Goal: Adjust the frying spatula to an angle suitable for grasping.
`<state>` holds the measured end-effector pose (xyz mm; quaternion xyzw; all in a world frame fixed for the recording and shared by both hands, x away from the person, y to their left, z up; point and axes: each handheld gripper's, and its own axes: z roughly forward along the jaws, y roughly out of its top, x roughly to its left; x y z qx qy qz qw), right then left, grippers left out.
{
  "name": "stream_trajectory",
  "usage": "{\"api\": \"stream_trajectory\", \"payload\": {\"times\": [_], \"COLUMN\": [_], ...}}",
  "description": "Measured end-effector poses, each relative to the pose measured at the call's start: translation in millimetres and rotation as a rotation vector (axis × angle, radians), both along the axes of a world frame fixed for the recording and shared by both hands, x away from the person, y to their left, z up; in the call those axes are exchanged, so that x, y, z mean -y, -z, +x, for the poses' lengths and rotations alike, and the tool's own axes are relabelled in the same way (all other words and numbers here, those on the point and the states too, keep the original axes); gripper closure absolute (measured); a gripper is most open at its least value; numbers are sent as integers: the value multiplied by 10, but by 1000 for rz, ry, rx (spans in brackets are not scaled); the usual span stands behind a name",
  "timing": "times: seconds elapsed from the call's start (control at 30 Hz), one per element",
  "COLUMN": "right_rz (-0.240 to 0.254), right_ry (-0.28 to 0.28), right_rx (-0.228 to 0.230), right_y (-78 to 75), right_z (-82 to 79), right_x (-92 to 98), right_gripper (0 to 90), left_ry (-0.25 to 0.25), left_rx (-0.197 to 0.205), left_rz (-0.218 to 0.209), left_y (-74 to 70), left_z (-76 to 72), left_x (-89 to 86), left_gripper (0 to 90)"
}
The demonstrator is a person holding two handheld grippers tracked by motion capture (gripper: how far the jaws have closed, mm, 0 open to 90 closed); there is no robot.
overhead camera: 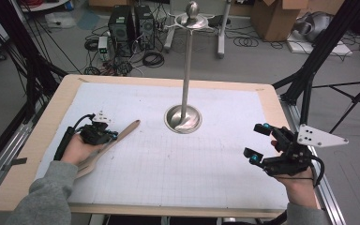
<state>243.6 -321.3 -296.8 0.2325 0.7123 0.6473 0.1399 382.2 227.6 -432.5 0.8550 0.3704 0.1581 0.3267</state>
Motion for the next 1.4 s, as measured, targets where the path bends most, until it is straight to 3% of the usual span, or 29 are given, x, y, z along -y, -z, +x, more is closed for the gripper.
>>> {"api": "stream_trajectory", "payload": {"times": [0.27, 0.37, 0.5, 0.7, 0.8, 0.83, 0.9, 1.0, 1.03, 1.07, 1.17, 1.23, 1.3, 1.37, 1.4], "right_rz": [4, 3, 5, 4, 1, 2, 1, 2, 2, 1, 5, 4, 7, 6, 9], "right_ry": [1, 1, 3, 2, 0, -1, -1, -9, -9, -12, -19, -22, -22, -22, -22], "right_rx": [-6, -5, -3, -8, -13, -10, -9, -15, -15, -10, -7, -9, -10, -11, -7], "right_y": [1, 4, 3, 21, 26, 27, 29, 28, 28, 22, 15, 12, 17, 19, 23], "right_z": [-6, -6, -6, 13, 21, 33, 38, 53, 53, 63, 74, 90, 100, 104, 117], "right_x": [3, 5, 9, 4, -2, -10, -13, -44, -44, -56, -74, -86, -90, -89, -90], "right_gripper": [101, 101, 101, 101, 101, 101, 101, 101, 101, 101, 101, 101, 101, 101, 101], "left_ry": [18, 15, 12, 20, 33, 45, 57, 67, 71, 79, 103, 105, 94, 85, 88], "left_rx": [3, 28, 61, 79, 87, 96, 103, 100, 100, 99, 96, 94, 67, 55, 54], "left_rz": [17, 24, -7, -62, -88, -100, -121, -151, -160, -173, -196, -206, -245, -259, -267], "left_y": [-9, -17, -101, -216, -275, -295, -325, -368, -374, -379, -391, -401, -413, -415, -424], "left_z": [-1, -4, -41, -132, -200, -233, -279, -325, -338, -358, -408, -426, -432, -439, -453], "left_x": [47, 48, 1, -62, -63, -63, -67, -94, -101, -113, -162, -193, -228, -232, -238], "left_gripper": [899, 898, 898, 884, 813, 744, 729, 607, 607, 499, 435, 302, 221, 174, 106]}}
